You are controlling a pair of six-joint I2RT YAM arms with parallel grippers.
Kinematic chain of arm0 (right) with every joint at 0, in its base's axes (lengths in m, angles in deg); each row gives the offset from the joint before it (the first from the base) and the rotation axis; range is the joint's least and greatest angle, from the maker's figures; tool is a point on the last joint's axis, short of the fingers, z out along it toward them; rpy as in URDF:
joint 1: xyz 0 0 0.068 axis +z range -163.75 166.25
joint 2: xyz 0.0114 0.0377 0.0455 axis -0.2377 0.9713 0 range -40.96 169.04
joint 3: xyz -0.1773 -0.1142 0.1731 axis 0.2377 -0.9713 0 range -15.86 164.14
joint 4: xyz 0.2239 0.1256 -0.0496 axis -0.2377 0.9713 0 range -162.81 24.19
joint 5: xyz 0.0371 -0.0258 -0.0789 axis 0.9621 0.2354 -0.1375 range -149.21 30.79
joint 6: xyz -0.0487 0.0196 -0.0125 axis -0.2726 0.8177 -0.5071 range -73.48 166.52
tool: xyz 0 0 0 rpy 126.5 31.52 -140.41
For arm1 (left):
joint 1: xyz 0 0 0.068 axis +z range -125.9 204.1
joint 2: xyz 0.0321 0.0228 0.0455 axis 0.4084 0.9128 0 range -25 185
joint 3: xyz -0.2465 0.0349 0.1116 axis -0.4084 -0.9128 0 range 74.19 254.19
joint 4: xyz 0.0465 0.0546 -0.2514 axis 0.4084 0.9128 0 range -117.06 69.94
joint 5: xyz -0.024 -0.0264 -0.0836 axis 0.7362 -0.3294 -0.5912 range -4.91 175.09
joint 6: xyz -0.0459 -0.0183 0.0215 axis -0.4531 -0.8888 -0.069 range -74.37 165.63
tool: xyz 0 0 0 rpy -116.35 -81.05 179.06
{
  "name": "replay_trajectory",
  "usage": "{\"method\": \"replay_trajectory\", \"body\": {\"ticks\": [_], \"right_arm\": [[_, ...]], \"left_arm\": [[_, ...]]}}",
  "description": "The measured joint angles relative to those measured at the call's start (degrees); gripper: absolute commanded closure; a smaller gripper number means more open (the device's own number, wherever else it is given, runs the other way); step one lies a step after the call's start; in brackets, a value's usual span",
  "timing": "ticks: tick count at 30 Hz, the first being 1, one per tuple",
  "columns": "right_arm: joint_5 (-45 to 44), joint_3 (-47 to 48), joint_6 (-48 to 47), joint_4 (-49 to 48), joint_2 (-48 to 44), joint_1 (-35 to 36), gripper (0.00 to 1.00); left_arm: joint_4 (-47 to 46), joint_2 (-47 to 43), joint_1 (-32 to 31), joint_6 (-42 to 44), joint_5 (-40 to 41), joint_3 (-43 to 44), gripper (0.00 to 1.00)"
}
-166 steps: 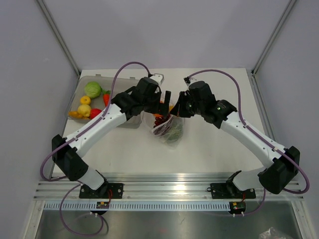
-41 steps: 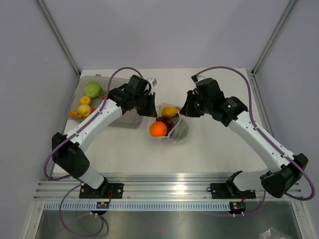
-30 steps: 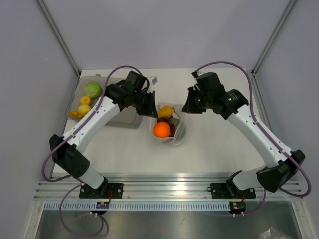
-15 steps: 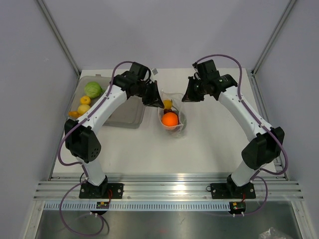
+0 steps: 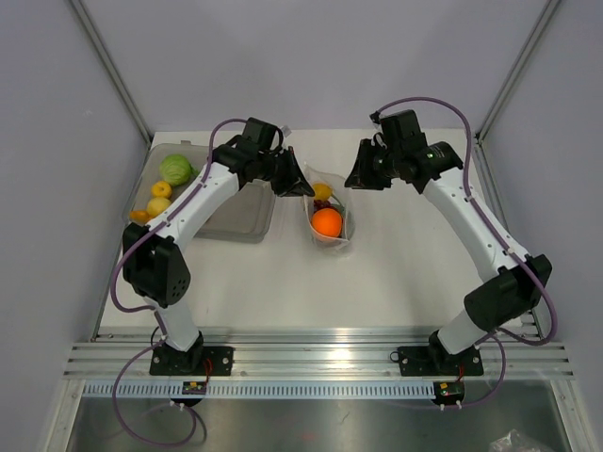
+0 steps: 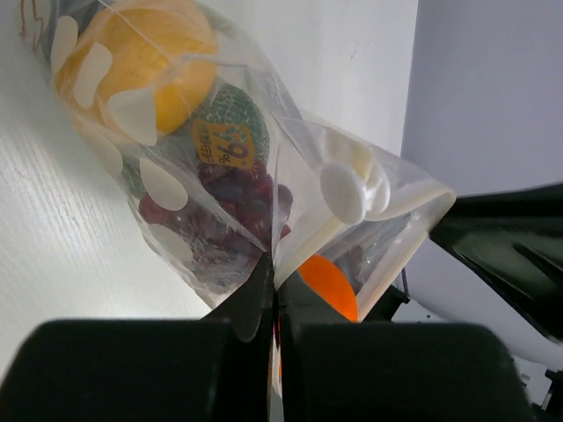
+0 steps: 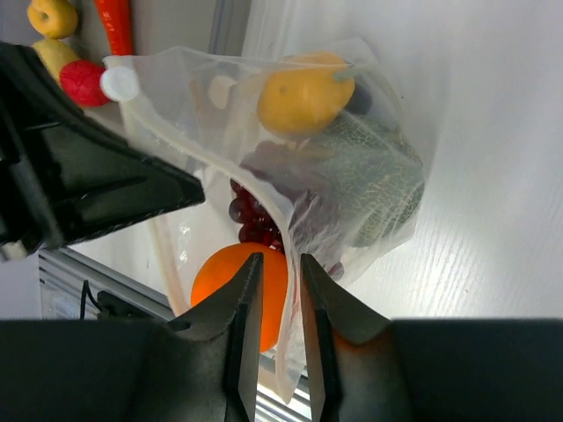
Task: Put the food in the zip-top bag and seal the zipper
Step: Adjust the zipper food storage bag at the center of the board, then adjust the fake fruit in the zipper food storage bag.
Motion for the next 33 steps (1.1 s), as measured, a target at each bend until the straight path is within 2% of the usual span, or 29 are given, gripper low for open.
{"method": "replay_trajectory", "body": {"ticks": [6,13,18,26,33], "right_arm": [[-1.7,0.0,-0.1,1.2,-5.8,1.6,0.69],[-5.1,-0.3,0.5,3.1,-9.6,11.8,0.71],[-5.5,-4.6,2.0,2.2,-9.8,16.5,0.73],[-6.1,-12.3,4.6,1.6,-9.8,17.6,0.73],[-6.5,-13.3,5.2,1.4,-9.7,17.6,0.72]], "left_arm": [[-2.4,0.0,0.6,-2.6,0.0,-1.7,1.00],[-3.1,0.0,0.7,-4.2,0.2,-2.1,1.00],[-3.3,0.0,0.7,-4.6,0.4,-2.1,1.00],[-3.8,0.0,0.7,-4.6,0.6,-2.6,1.00],[-4.0,0.0,0.9,-4.8,0.8,-2.7,1.00]]}}
